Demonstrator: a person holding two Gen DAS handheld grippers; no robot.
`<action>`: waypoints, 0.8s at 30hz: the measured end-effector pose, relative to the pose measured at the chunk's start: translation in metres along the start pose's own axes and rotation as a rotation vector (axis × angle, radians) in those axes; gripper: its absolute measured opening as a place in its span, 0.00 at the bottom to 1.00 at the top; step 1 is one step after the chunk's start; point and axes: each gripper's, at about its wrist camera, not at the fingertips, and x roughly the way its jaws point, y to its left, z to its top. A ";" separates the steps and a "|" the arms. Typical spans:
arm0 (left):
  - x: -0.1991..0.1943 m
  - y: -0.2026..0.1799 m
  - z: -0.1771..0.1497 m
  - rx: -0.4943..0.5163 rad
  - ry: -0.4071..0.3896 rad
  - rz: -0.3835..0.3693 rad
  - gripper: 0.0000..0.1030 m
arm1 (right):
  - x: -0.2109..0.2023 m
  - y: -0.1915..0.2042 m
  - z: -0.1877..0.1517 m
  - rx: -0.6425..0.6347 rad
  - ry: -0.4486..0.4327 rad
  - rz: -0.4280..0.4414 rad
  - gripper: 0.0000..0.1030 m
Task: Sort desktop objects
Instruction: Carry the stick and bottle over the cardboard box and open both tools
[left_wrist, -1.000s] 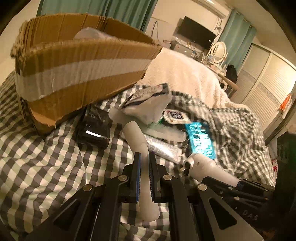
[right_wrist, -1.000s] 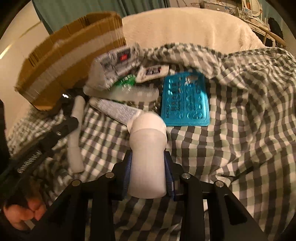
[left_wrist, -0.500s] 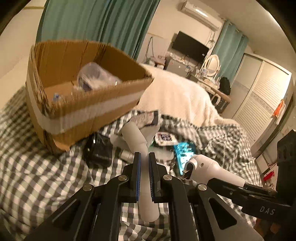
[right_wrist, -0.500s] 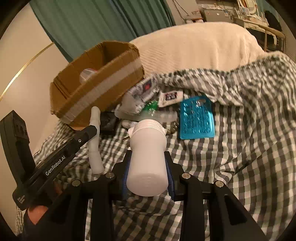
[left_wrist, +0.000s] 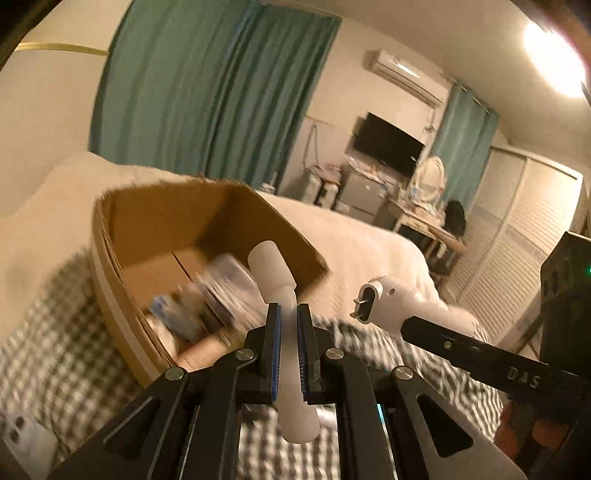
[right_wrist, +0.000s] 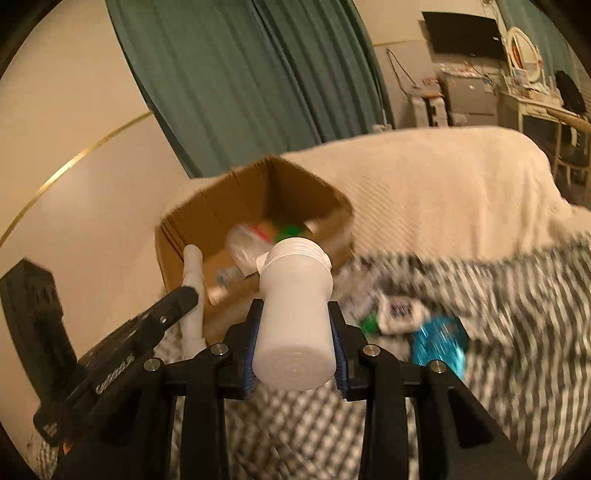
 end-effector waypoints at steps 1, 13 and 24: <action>0.003 0.007 0.010 -0.015 -0.015 0.015 0.08 | 0.010 0.006 0.012 -0.001 -0.008 0.004 0.31; 0.068 0.060 0.015 -0.023 0.030 0.110 0.09 | 0.142 0.017 0.065 -0.037 0.094 -0.050 0.30; 0.032 0.039 -0.007 0.021 -0.041 0.093 0.81 | 0.094 0.016 0.077 -0.057 -0.031 -0.054 0.51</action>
